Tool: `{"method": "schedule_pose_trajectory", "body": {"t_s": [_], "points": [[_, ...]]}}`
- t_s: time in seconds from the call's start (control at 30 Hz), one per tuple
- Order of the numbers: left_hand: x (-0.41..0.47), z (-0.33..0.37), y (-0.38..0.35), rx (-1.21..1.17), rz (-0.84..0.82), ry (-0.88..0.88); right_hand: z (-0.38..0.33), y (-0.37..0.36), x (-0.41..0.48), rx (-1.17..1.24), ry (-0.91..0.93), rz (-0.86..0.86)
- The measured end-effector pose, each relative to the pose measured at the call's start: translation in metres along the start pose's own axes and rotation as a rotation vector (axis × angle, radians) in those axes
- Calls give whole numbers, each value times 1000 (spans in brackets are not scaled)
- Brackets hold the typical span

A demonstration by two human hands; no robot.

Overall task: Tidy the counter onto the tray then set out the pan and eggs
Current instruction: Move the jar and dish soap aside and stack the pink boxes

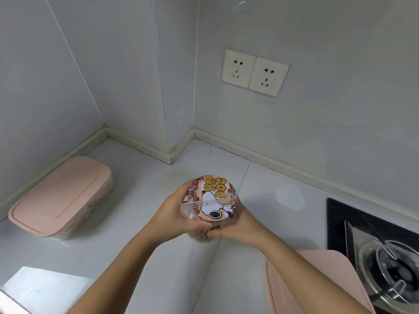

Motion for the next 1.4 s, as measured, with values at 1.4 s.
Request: {"method": "schedule_pose_trajectory", "body": {"t_s": [1.4], "points": [[-295, 356, -644, -190, -934, -453, 184, 389, -716, 67, -247, 886]]}}
Point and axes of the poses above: each hand's wrist, its own x-axis towards the middle knuckle, its own y-axis out of the back of the hand, z = x × y, the point moved 2 cm from there along x, towards the middle knuckle, and after that the axes turned 6 degrees about z, right-handed, at the moved point
